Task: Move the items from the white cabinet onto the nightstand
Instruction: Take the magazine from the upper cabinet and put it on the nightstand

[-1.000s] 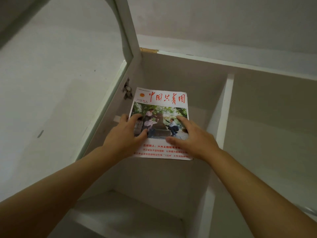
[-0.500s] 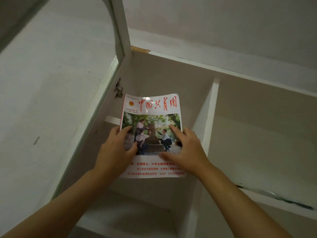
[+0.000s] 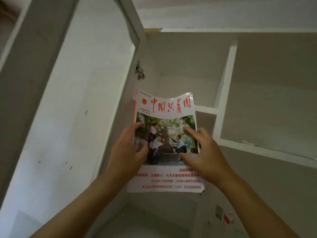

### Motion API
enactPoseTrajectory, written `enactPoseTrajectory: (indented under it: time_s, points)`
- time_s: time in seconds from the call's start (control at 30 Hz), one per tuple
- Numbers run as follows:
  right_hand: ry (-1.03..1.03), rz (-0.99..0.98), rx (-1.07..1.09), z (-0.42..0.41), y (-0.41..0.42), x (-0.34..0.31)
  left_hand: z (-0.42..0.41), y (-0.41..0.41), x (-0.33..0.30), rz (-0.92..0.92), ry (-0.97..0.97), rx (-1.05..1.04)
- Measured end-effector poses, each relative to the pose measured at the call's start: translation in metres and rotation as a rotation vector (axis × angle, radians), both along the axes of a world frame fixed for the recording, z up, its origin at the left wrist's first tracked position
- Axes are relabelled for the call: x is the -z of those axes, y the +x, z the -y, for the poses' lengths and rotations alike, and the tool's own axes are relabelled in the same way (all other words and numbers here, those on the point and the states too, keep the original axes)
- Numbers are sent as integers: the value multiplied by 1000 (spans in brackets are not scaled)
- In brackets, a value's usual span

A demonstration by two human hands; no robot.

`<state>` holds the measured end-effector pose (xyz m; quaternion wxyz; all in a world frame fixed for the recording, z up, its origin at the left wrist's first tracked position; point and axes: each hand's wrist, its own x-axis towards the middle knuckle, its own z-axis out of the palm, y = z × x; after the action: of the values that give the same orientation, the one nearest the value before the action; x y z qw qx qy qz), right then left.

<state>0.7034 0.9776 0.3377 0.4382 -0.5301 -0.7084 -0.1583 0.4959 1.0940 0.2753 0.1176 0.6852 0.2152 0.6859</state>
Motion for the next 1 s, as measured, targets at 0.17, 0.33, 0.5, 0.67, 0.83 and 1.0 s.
enactPoseTrajectory:
  time_s: [0.17, 0.33, 0.5, 0.67, 0.83, 1.0]
  points:
    - [-78, -150, -142, 31, 12, 82, 50, -6, 76, -55, -154, 15]
    - [-230, -325, -242, 59, 23, 180, 104, -2, 166, -110, -286, -67]
    - [-408, -455, -319, 83, 25, 274, 147, -6, 266, -146, -536, -141]
    - [-566, -413, -330, 103, 12, 348, 209, -28, 331, -126, -735, -183]
    - [-710, -488, -421, 127, -29, 393, 262, -73, 367, -152, -808, -310]
    - [-809, -484, -466, 155, -90, 428, 315, -132, 391, -146, -886, -406]
